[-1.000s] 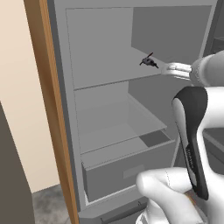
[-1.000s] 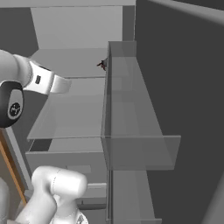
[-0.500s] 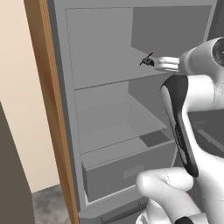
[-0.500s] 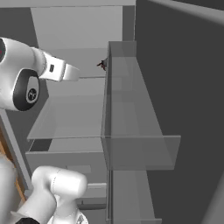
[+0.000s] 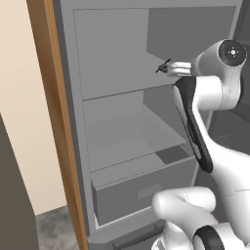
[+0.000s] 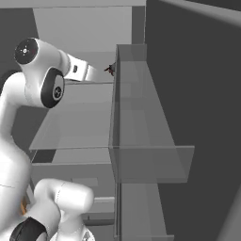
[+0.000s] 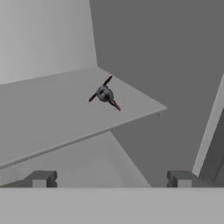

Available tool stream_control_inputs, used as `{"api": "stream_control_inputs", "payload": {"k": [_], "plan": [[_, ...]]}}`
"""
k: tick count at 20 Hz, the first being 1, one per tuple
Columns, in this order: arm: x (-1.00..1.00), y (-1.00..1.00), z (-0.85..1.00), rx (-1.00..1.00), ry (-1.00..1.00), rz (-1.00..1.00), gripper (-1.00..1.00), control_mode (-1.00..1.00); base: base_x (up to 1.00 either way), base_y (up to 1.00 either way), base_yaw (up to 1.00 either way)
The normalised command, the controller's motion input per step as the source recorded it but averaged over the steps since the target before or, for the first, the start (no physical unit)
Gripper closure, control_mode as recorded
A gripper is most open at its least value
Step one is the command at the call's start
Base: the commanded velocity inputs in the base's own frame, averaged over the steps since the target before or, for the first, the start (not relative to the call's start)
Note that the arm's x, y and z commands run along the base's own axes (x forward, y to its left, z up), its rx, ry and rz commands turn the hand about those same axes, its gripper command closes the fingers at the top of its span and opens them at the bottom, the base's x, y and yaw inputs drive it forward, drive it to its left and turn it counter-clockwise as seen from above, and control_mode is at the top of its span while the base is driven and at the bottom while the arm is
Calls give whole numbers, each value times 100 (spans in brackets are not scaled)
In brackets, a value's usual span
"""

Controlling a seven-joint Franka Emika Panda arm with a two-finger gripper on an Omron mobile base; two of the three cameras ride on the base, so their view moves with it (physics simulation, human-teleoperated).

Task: Place one tomato and one fish in each tupperware on the nearby counter, to pack two identical lunches.

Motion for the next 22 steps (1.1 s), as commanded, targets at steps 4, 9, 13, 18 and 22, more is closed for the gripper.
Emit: {"api": "stream_control_inputs", "payload": {"k": [4,9,13,18,22], "plan": [[50,-6,0,0,8,0,-100,-100,0,0,0],[38,-7,-17,-1,0,0,-100,-100,0,0,0],[35,-3,-16,-3,1,2,-100,-100,0,0,0],[30,-7,-1,-2,3,6,-100,-100,0,0,0],[33,-2,-2,-6,3,7,-100,-100,0,0,0]]}}
